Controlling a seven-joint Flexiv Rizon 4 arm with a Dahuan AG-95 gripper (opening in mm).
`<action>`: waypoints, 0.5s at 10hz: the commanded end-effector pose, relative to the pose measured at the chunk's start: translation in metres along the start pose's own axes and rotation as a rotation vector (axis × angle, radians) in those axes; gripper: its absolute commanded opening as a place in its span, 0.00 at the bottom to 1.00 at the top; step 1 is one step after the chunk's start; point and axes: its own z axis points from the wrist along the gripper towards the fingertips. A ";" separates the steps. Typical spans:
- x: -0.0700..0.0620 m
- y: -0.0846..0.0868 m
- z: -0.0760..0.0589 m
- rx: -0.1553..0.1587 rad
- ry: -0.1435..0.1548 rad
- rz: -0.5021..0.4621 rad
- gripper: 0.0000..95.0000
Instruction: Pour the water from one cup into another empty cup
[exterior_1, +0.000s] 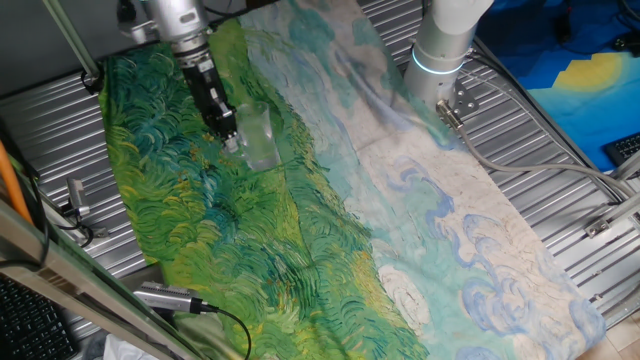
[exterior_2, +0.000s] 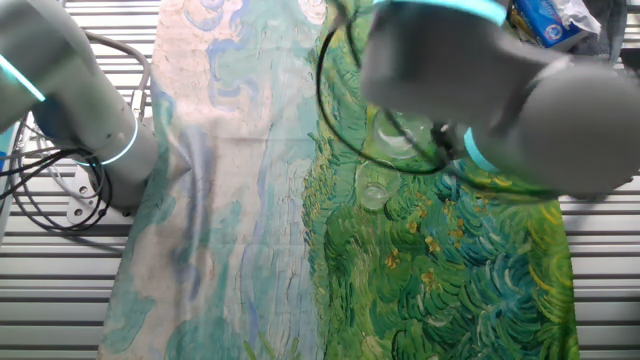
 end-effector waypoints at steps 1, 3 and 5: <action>-0.004 0.010 -0.010 0.079 0.057 -0.001 0.00; -0.016 0.036 -0.015 0.161 0.098 -0.003 0.00; -0.028 0.061 -0.012 0.196 0.111 -0.002 0.00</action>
